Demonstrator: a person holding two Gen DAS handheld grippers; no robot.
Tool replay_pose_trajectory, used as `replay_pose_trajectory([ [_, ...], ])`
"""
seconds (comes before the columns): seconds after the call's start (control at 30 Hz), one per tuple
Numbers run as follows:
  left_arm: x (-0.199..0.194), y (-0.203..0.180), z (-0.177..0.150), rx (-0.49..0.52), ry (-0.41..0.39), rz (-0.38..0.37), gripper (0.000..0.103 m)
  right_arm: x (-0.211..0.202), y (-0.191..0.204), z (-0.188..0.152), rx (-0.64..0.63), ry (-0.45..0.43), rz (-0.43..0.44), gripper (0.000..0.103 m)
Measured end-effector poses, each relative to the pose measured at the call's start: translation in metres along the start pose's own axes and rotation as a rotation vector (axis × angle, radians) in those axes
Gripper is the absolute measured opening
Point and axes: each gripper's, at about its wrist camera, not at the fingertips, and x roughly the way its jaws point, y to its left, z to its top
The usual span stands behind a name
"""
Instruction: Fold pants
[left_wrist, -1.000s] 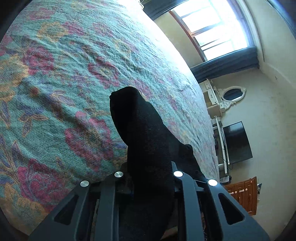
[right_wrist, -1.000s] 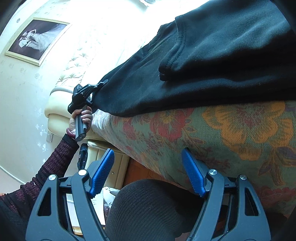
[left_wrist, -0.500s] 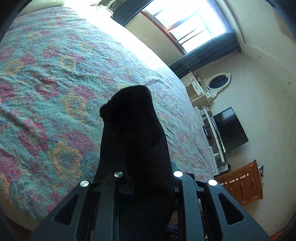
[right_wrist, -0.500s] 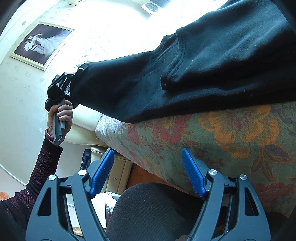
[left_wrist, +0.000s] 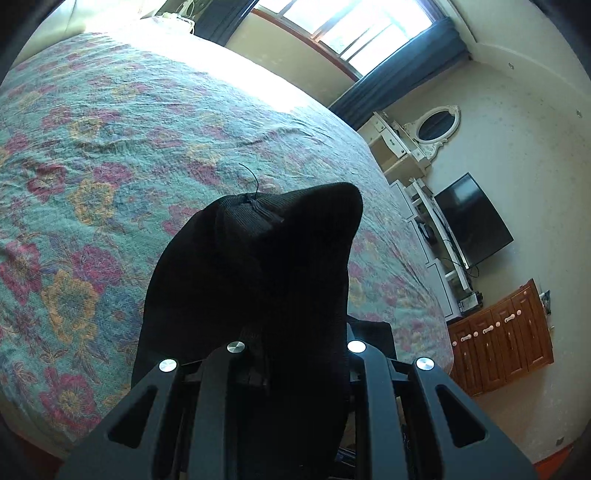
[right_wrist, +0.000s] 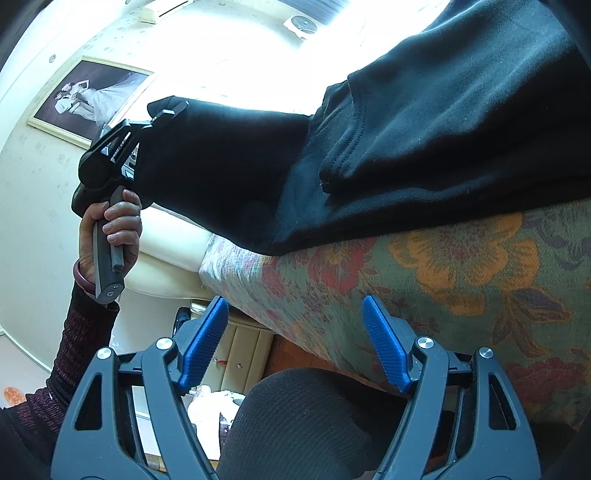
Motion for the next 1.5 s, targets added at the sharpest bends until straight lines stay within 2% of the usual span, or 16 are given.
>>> replay_pose_trajectory([
  [0.2, 0.047, -0.033, -0.015, 0.069, 0.058, 0.073, 0.02, -0.004, -0.002, 0.0, 0.012, -0.026, 0.014, 0.075],
  [0.33, 0.084, -0.055, -0.028, 0.159, 0.107, 0.175, 0.02, -0.01, -0.003, -0.001, 0.016, -0.056, 0.015, 0.075],
  [0.6, 0.153, -0.056, -0.058, 0.184, 0.19, 0.292, 0.021, -0.034, -0.003, -0.001, 0.041, -0.164, -0.038, 0.075],
  [0.73, 0.163, -0.056, -0.066, 0.188, 0.163, 0.319, 0.028, -0.046, -0.011, 0.001, 0.08, -0.201, -0.049, 0.076],
  [0.8, 0.161, -0.061, -0.067, 0.179, 0.153, 0.299, 0.041, -0.051, -0.015, 0.002, 0.099, -0.218, -0.049, 0.076],
  [0.83, 0.158, -0.062, -0.067, 0.162, 0.142, 0.259, 0.055, -0.053, -0.015, 0.003, 0.102, -0.225, -0.055, 0.076],
  [0.87, 0.154, -0.062, -0.068, 0.138, 0.139, 0.212, 0.06, -0.056, -0.016, 0.004, 0.101, -0.233, -0.065, 0.077],
  [0.9, 0.152, -0.063, -0.07, 0.116, 0.143, 0.184, 0.06, -0.059, -0.016, 0.004, 0.1, -0.24, -0.073, 0.082],
  [1.07, 0.119, -0.074, -0.077, 0.119, 0.091, 0.129, 0.061, -0.08, -0.013, 0.01, 0.101, -0.288, -0.099, 0.083],
  [1.1, 0.107, -0.074, -0.078, 0.129, 0.067, 0.13, 0.063, -0.086, -0.01, 0.013, 0.102, -0.299, -0.091, 0.083],
  [1.13, 0.094, -0.073, -0.078, 0.142, 0.031, 0.136, 0.073, -0.093, -0.007, 0.017, 0.099, -0.312, -0.086, 0.083],
  [1.2, 0.066, -0.069, -0.078, 0.184, -0.068, 0.187, 0.079, -0.103, 0.004, 0.027, 0.072, -0.341, -0.099, 0.085],
  [1.27, 0.042, -0.059, -0.078, 0.223, -0.151, 0.299, 0.085, -0.105, 0.015, 0.043, 0.042, -0.331, -0.147, 0.09],
  [1.37, 0.017, -0.029, -0.08, 0.227, -0.243, 0.461, 0.085, -0.094, 0.022, 0.071, 0.036, -0.27, -0.232, 0.09],
  [1.43, 0.008, -0.002, -0.081, 0.173, -0.257, 0.506, 0.085, -0.071, 0.024, 0.087, 0.037, -0.218, -0.249, 0.09],
  [1.5, 0.002, 0.023, -0.084, 0.094, -0.253, 0.501, 0.085, -0.052, 0.019, 0.103, 0.054, -0.167, -0.294, 0.09],
])
